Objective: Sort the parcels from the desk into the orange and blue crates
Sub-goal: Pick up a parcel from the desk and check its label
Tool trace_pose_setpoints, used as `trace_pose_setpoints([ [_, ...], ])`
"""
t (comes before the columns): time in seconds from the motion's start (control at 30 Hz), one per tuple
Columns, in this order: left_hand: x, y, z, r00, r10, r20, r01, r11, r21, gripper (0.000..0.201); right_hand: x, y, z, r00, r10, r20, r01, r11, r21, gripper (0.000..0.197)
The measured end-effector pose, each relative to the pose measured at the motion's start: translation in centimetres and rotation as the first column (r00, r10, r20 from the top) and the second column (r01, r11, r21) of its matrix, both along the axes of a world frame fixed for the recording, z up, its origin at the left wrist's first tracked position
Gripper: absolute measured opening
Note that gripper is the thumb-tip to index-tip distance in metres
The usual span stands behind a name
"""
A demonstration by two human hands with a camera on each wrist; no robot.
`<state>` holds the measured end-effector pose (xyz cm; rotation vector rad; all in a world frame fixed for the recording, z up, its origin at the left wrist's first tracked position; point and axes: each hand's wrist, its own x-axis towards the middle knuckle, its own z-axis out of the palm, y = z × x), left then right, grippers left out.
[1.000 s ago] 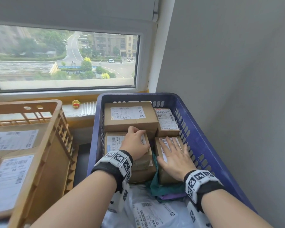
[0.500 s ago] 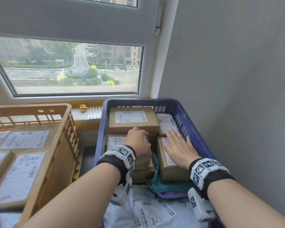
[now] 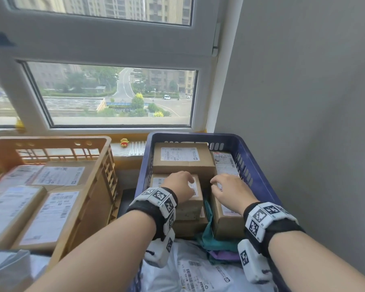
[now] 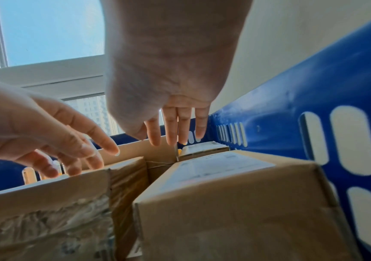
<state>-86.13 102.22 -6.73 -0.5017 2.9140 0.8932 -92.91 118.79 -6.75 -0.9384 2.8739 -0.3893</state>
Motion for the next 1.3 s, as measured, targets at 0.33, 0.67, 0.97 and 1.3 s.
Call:
trace_pose_setpoints([
  [0.33,3.3,-0.5,3.1,0.999,0.046,0.000,-0.046,0.997,-0.064,0.021,2.7,-2.7,2.8,0.998,0.061,0.013,-0.060,0.997,-0.051,0.030],
  [0.67,11.8,-6.0,8.0,0.975,0.177,-0.136,-0.190,0.978,-0.092,0.019,10.1,-9.1,8.5,0.989,0.139,-0.046,-0.145,0.973,-0.179,0.037],
  [0.97,28.2,-15.5,8.4,0.943,0.309,-0.126,-0.321,0.943,-0.089,0.028,22.7,-19.6,8.3,0.948,0.317,0.037,-0.302,0.928,-0.219,0.036],
  [1.3,49.3,-25.4,6.9,0.805,0.576,-0.142,-0.592,0.795,-0.131,0.019,41.3,-33.1,6.7,0.835,0.549,0.034,-0.526,0.816,-0.240,0.031],
])
